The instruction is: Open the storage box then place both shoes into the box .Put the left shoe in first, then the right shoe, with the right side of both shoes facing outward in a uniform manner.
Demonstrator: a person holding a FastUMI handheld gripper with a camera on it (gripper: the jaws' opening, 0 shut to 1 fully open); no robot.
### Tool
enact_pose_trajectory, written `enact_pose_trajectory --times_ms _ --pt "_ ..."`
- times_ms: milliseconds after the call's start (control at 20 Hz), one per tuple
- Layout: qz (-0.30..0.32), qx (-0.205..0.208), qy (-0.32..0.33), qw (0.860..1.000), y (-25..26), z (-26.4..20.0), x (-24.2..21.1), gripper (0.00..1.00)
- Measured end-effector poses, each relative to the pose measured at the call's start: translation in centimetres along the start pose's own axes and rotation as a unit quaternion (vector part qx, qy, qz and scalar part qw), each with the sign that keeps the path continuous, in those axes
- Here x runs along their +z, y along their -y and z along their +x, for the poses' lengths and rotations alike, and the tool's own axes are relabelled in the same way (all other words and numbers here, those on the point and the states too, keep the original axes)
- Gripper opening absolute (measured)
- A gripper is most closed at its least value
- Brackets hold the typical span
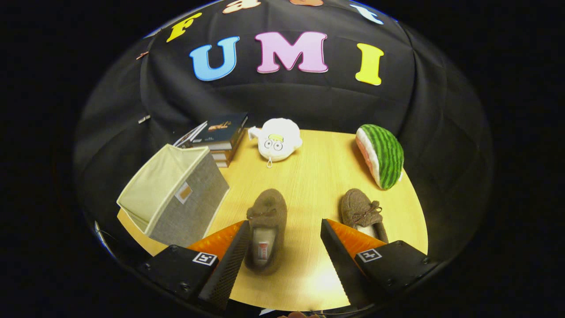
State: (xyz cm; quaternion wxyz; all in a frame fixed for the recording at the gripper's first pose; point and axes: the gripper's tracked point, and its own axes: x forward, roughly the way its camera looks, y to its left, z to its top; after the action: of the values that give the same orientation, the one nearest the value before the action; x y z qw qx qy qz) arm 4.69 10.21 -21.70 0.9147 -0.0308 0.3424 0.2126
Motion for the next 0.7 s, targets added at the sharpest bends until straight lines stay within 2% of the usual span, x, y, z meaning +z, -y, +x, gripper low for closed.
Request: enact_pose_trajectory --times_ms 300,450,700 --pt "-0.019 0.035 -0.079 0.996 0.1 5.6 -5.4 0.99" --pt "-0.022 0.036 -0.104 0.994 0.8 8.3 -6.8 0.99" --pt "0.026 0.06 -0.135 0.989 0.5 11.0 -7.4 0.98"
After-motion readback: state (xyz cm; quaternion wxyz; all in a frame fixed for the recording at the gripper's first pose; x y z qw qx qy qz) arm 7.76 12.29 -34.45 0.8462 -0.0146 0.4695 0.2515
